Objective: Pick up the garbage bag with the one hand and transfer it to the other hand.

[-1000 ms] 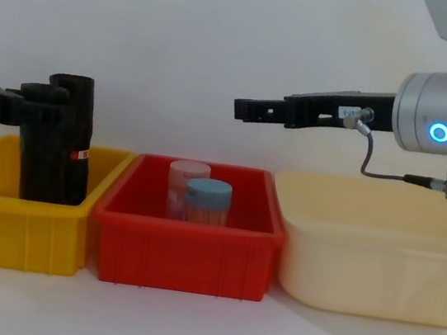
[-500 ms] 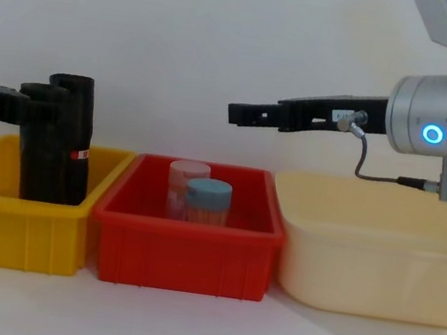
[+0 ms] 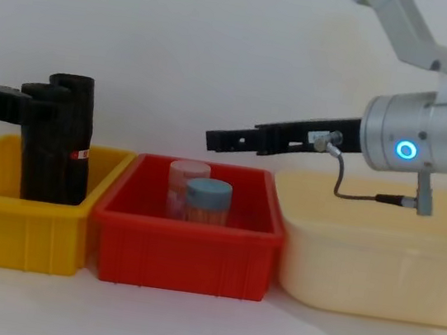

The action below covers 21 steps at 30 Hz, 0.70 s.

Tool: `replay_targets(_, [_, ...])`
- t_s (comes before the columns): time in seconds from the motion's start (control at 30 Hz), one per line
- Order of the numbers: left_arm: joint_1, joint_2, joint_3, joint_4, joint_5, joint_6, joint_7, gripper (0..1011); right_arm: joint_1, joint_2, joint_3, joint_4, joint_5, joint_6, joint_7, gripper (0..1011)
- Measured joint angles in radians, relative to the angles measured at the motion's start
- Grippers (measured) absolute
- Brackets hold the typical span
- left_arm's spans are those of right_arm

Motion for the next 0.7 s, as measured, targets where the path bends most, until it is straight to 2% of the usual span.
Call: replay_targets(0.7, [-0.002,-0.002,0.001,0.002,0.001,-0.001,0.001,548,0.063,-0.056,-0.048,0.135,-0.006,-0.011,0.015,1001])
